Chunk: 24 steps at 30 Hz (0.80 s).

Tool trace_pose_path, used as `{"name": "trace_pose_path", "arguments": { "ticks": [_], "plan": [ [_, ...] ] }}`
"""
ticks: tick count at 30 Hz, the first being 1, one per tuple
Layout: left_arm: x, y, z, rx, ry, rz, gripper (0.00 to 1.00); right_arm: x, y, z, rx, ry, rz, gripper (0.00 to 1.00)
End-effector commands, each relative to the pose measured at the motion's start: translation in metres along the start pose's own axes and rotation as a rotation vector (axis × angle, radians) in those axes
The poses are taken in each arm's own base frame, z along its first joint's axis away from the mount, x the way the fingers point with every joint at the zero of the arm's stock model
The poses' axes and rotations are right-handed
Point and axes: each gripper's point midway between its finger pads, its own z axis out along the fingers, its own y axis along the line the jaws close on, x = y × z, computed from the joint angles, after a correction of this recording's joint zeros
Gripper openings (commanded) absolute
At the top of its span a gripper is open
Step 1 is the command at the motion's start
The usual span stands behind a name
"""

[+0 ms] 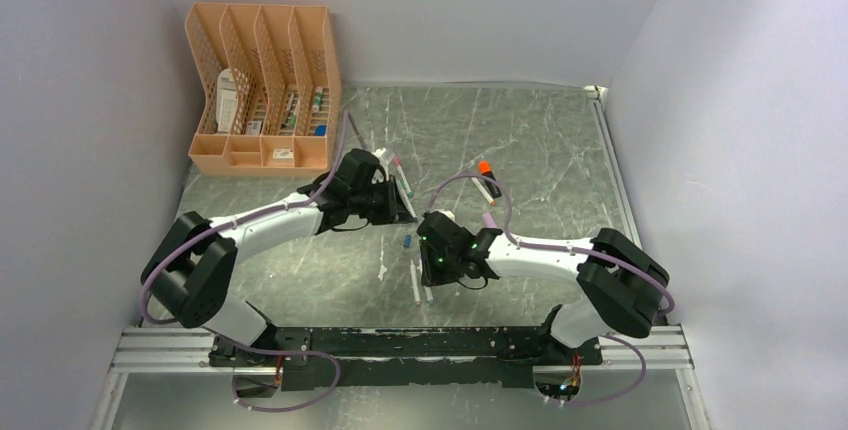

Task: Open the pen caps

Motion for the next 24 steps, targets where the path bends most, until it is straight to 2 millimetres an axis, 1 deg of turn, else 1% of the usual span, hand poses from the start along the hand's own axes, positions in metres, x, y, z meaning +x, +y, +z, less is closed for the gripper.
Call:
{"name": "trace_pose_path", "arguments": {
  "ticks": [1,3,8,11,14,18,22,24],
  "plan": [
    [-0.010,-0.007,0.010,-0.027,-0.003,0.035,0.08,-0.002,-0.005,-0.006,0.010,-0.018,0.006,0.25],
    [-0.008,-0.007,0.017,-0.056,0.018,0.047,0.09,-0.008,-0.006,-0.018,0.016,-0.045,0.006,0.25],
    [0.002,0.000,0.040,-0.152,0.081,0.089,0.11,-0.029,-0.013,-0.054,0.021,-0.128,0.019,0.31],
    [0.008,0.004,0.052,-0.192,0.109,0.095,0.12,-0.034,-0.022,-0.067,0.028,-0.148,0.026,0.31],
    [0.014,0.009,0.061,-0.218,0.124,0.085,0.14,-0.034,-0.030,-0.072,0.036,-0.154,0.037,0.31],
    [0.021,0.016,0.070,-0.246,0.141,0.071,0.16,-0.032,-0.035,-0.076,0.025,-0.158,0.049,0.31],
    [0.027,0.023,0.075,-0.280,0.161,0.057,0.16,-0.028,-0.037,-0.076,0.019,-0.161,0.055,0.31],
    [0.030,0.023,0.076,-0.280,0.169,0.050,0.17,-0.027,-0.038,-0.076,0.015,-0.160,0.058,0.31]
  ]
}}
